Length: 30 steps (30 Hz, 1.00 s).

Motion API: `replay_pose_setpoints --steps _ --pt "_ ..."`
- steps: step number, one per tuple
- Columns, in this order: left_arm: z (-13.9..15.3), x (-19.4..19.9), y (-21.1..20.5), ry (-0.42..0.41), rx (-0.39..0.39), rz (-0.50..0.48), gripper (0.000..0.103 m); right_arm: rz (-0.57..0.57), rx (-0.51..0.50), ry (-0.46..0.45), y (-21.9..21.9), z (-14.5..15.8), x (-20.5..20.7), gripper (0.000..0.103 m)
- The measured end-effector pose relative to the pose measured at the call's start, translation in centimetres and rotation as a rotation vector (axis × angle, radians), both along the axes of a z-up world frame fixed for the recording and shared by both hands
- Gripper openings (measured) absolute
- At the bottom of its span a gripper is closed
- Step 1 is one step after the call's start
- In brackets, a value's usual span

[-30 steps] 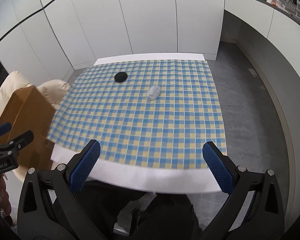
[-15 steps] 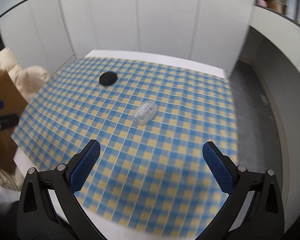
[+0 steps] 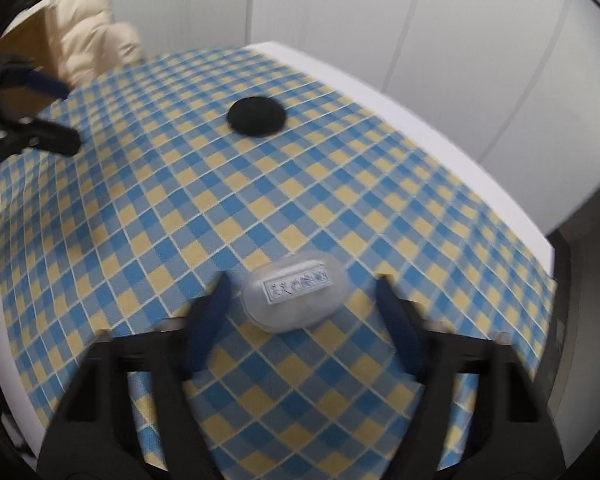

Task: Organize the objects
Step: 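Grasp the black round puff with the left tool while the right tool grasps the clear case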

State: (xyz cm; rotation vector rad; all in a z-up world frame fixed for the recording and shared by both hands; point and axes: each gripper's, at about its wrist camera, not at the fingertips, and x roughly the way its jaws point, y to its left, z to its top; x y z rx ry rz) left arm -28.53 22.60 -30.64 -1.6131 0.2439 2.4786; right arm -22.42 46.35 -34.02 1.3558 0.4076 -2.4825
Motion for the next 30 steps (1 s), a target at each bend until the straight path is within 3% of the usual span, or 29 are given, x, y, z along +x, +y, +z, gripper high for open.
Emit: replay_pose_setpoints --steps 4,10,15,16,17,18,19,24,30 --pt "-1.0 -1.7 2.0 0.052 0.03 -0.064 0.102 -0.094 -0.038 0.01 0.4 0.0 -0.5 0.059" --pt "-2.8 -5.8 5.4 0.071 -0.034 -0.072 0.102 -0.417 -0.175 0.017 2.7 0.8 -1.3 0.059" --pt "-4.4 -9.3 7.4 0.086 -0.075 -0.006 0.099 -0.655 -0.106 0.054 3.7 1.6 -2.1 0.059" --pt "-4.5 -9.9 7.4 0.087 -0.039 0.009 0.094 -0.69 -0.1 0.052 3.9 1.7 -2.3 0.059" --pt "-4.4 -10.2 7.5 0.092 -0.015 0.013 0.077 -0.723 -0.107 0.04 4.2 1.7 -2.6 0.059" --pt "-4.2 -10.4 7.5 0.093 0.014 0.008 0.068 -0.738 -0.114 0.031 4.7 1.8 -2.6 0.059" --pt "-3.9 -10.6 7.8 0.088 0.031 -0.009 0.043 -0.761 -0.117 0.017 4.9 1.8 -2.7 0.059" --pt "-1.6 -9.4 8.8 0.127 0.014 -0.076 0.042 -0.785 -0.122 -0.013 5.0 1.7 -2.5 0.059" --pt "1.2 -8.7 7.9 0.121 0.044 -0.046 0.043 -0.781 -0.119 -0.041 4.8 2.5 -2.5 0.059"
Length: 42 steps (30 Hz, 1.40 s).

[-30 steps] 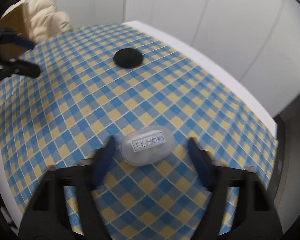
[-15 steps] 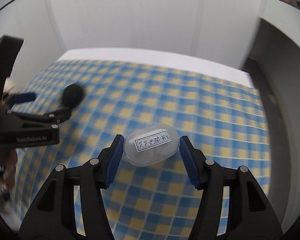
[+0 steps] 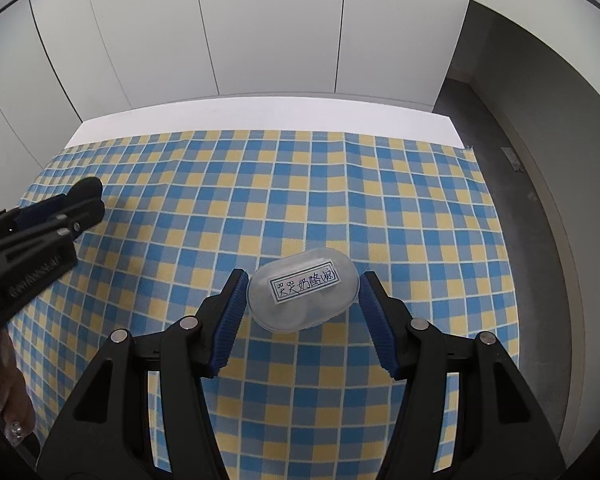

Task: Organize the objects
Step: 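Grasp the black round puff with the left tool while the right tool grasps the clear case, then lift the black puff with the left tool while the right tool lifts the clear case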

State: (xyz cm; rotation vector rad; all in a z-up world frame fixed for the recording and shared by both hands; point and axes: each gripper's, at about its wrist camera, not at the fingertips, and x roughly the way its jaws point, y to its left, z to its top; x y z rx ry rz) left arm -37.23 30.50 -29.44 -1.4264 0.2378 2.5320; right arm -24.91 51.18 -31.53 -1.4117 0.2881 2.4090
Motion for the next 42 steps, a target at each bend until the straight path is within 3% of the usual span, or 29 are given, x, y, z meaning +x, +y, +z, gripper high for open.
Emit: replay_pose_setpoints --steps 7,14,26,35,42 --pt "3.6 1.7 0.3 0.028 -0.005 0.014 0.043 -0.013 0.011 0.002 0.6 2.5 0.5 0.059" --pt "6.8 2.5 -0.8 0.029 -0.056 0.04 0.043 -0.017 0.03 0.051 0.6 7.2 0.7 0.059" --pt "16.4 5.2 -3.4 0.125 -0.062 0.07 0.043 -0.034 0.023 0.104 -0.1 17.9 2.8 0.06" --pt "23.6 8.3 -5.4 0.135 -0.003 0.076 0.043 0.011 0.085 0.172 -3.4 27.3 5.2 0.059" --pt "29.0 10.6 -8.4 0.194 -0.016 0.144 0.043 0.056 0.114 0.228 -6.1 33.2 7.1 0.059"
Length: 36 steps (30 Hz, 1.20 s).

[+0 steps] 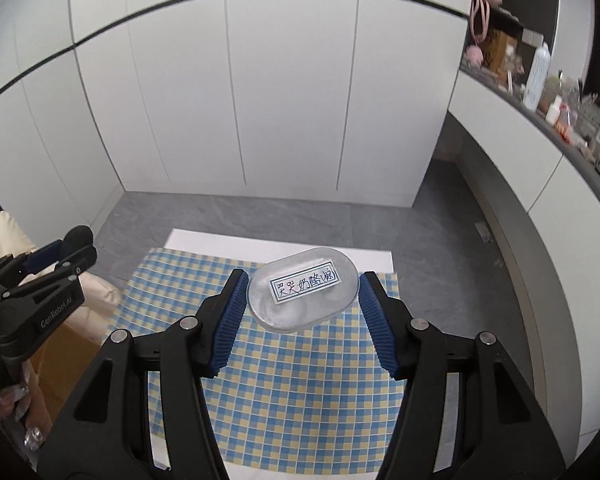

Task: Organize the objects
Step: 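Lift the black puff with the left tool while the right tool lifts the clear case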

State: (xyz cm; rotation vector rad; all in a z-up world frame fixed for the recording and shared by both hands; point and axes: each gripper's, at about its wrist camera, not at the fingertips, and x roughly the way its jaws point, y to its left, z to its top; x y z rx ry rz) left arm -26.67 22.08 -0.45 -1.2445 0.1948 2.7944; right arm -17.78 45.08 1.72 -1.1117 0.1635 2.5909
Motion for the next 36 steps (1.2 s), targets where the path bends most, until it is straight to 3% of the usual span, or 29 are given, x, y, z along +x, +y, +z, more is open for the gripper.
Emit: replay_pose_setpoints --steps 3,6,12,24,36 --pt "2.0 0.9 -1.3 0.01 0.012 0.013 0.043 0.005 0.008 0.015 -0.7 1.6 1.0 0.059" --pt "3.4 2.1 -1.6 0.064 -0.038 0.035 0.043 0.006 0.027 0.022 -1.2 2.7 1.9 0.06" --pt "4.8 4.1 -2.4 0.083 -0.03 0.022 0.043 0.001 0.018 0.032 -1.4 3.6 3.4 0.059" --pt "4.6 5.5 -1.0 0.067 -0.039 -0.019 0.043 -0.008 0.034 0.005 -1.3 2.9 5.0 0.06" --pt "4.2 12.3 -1.1 0.118 -0.094 -0.024 0.043 0.016 0.017 0.011 -3.8 2.4 8.9 0.059"
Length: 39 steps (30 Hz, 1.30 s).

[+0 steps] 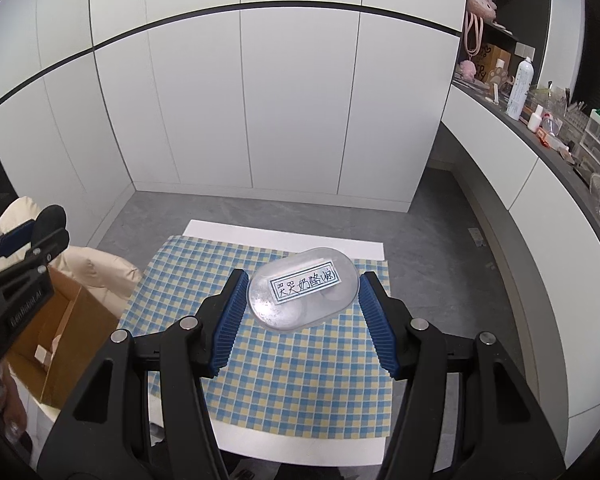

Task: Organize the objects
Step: 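Lift the black puff with the left tool while the right tool lifts the clear case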

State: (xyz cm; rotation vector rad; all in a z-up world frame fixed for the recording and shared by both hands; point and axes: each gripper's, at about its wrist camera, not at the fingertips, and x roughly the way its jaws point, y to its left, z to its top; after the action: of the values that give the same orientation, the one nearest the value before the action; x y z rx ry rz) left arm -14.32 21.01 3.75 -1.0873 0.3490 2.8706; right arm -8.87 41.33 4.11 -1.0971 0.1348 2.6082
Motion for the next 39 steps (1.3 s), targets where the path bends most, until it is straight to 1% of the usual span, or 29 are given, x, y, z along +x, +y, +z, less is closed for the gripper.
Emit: replay_pose_setpoints --steps 6,10,16,19,23,26,28,34,39 --pt "0.0 3.2 -0.3 0.017 -0.01 0.002 0.043 0.006 0.009 0.016 -1.7 0.2 2.6 0.06" --pt "0.6 5.4 -1.1 0.048 0.021 0.007 0.043 0.008 0.013 0.023 -2.8 0.1 4.5 0.06" --pt "0.5 8.6 -1.8 0.042 0.054 -0.014 0.043 0.023 -0.001 0.034 -4.3 -0.3 7.7 0.06" --pt "0.3 10.1 -2.3 0.041 0.059 -0.009 0.043 0.024 -0.018 0.035 -4.7 -0.8 9.3 0.06" --pt "0.2 12.3 -2.7 0.076 0.035 0.01 0.043 0.018 -0.028 0.029 -5.2 -1.7 11.4 0.06" --pt "0.1 13.8 -3.3 0.075 0.05 0.003 0.043 0.019 -0.046 0.026 -5.6 -2.3 12.8 0.06" --pt "0.1 14.8 -3.7 0.086 0.046 0.008 0.043 0.019 -0.051 0.021 -5.9 -2.7 13.7 0.06" --pt "-0.4 16.8 -4.7 0.066 0.067 -0.006 0.044 0.021 -0.068 0.023 -7.0 -3.6 16.5 0.06" --pt "-1.0 18.2 -5.0 0.046 0.087 -0.023 0.044 0.029 -0.103 0.007 -7.5 -5.0 18.6 0.06"
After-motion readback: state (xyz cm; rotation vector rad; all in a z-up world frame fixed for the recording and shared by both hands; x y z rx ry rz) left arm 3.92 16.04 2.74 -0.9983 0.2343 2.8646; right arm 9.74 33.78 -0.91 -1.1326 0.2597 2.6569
